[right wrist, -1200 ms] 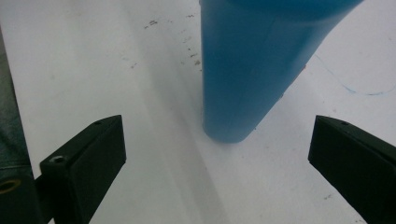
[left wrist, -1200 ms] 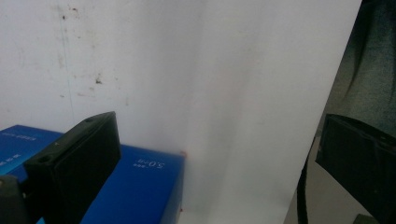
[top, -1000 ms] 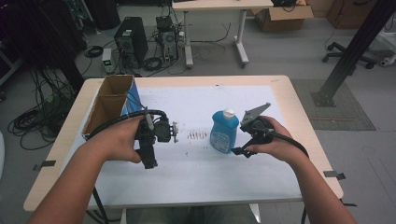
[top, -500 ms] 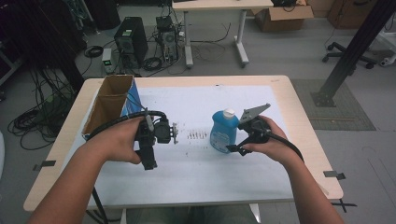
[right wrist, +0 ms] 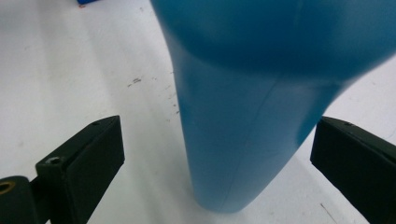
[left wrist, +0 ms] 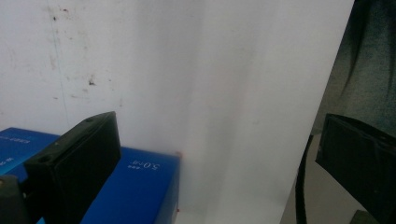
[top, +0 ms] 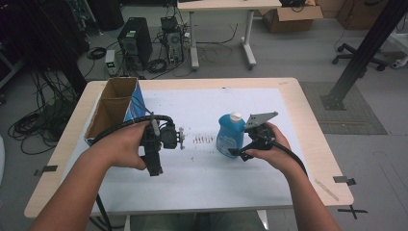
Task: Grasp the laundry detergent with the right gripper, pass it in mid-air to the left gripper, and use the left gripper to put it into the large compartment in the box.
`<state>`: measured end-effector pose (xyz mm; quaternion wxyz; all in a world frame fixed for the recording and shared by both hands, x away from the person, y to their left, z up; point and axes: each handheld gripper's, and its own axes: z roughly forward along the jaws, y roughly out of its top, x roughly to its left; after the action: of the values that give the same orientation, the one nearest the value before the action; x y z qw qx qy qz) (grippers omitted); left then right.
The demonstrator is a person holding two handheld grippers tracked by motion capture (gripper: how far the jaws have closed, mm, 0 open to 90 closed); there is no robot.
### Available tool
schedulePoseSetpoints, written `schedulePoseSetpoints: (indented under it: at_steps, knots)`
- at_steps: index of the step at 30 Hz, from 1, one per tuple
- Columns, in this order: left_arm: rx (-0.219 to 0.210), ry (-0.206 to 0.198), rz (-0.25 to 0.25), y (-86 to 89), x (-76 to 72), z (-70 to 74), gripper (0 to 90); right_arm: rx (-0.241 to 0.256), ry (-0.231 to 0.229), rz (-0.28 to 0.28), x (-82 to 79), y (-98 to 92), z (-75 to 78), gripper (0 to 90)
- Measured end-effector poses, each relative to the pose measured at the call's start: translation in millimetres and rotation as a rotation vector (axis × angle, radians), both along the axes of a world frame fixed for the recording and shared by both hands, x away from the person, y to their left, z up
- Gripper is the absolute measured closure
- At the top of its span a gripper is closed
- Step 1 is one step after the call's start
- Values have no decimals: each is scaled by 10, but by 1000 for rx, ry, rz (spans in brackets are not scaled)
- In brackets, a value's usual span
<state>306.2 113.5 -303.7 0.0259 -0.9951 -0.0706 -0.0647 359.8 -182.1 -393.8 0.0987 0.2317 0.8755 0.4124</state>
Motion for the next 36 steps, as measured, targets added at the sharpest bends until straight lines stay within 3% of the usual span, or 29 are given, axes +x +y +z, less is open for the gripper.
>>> schedulePoseSetpoints:
  at_steps: [12,24,36]
  knots:
    - [9,0,1,-24,-2,-27,3,35,-38,-50,8,49,-127,12]
    - [10,-1,0,-32,1,-39,2,113,-107,-78,-9,87,-200,13]
    - [9,-2,-5,-58,7,-35,2,147,-114,-106,2,105,-249,14]
